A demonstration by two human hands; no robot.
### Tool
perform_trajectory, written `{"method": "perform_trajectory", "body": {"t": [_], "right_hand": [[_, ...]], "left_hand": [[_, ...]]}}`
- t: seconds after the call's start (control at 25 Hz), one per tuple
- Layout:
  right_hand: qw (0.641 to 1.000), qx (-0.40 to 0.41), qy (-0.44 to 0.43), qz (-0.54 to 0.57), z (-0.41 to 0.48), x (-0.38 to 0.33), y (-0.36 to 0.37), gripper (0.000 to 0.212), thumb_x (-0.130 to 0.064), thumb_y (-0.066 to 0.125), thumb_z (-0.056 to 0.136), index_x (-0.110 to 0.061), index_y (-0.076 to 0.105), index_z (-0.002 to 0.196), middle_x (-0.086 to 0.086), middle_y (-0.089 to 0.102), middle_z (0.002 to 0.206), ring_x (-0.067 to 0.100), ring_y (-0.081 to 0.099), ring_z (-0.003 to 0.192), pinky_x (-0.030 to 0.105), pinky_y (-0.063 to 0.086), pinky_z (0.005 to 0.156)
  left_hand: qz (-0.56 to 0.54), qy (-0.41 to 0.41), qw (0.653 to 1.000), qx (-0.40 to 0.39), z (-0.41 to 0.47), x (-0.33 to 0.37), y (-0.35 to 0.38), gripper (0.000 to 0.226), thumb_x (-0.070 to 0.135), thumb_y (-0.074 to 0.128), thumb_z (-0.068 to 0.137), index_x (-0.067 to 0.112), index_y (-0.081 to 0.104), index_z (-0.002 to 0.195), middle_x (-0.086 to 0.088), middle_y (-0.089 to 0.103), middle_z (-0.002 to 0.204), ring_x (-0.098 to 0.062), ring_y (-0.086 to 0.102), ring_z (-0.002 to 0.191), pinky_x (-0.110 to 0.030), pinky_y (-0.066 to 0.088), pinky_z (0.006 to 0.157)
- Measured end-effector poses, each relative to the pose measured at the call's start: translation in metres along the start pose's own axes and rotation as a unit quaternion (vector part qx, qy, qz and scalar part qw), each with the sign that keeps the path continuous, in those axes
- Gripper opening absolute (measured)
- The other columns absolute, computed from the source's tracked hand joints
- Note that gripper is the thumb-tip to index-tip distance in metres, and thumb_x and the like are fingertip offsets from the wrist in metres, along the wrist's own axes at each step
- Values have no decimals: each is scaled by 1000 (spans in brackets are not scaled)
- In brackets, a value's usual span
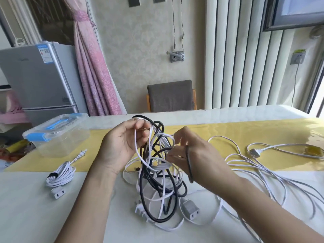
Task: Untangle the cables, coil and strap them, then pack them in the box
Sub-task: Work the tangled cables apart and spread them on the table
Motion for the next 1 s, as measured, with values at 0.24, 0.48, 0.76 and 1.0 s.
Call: {"method": "perform_trajectory", "body": {"t": [0.24,0.48,0.76,1.0], "right_hand": [[963,218,-104,-120,-1,-23,-21,10,-24,65,87,-16,59,88,-4,39,85,20,40,68,30,29,53],[970,120,-21,-209,3,4,-22,16,-22,69,84,-15,68,69,-3,43,93,16,36,81,21,20,60],[947,-36,252,-197,1,47,-18,8,-22,67,82,-15,71,82,3,42,85,31,57,71,36,48,65],[934,-124,311,-124,3,54,-23,21,-28,62,85,-7,64,82,6,56,58,26,60,57,25,42,51]], "left_hand": [[-195,140,971,-12,1,16,7,22,14,69,46,15,47,44,-10,67,84,-21,67,83,-29,54,82],[-14,52,996,64,12,-19,-6,32,6,57,69,15,45,42,-14,69,74,-24,66,90,-29,56,81],[508,152,831,169,-14,-27,38,35,47,67,82,17,53,71,8,54,53,-4,50,49,-20,39,53],[569,-178,801,-47,-32,-85,75,63,66,59,79,4,62,89,1,68,79,-14,68,69,-41,56,78]]}}
Point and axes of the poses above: each hand's wrist, its own z-axis towards the middle knuckle, its own y-axis out of the palm, x = y × z, the point moved 4 cm from there along z, towards the middle knuckle
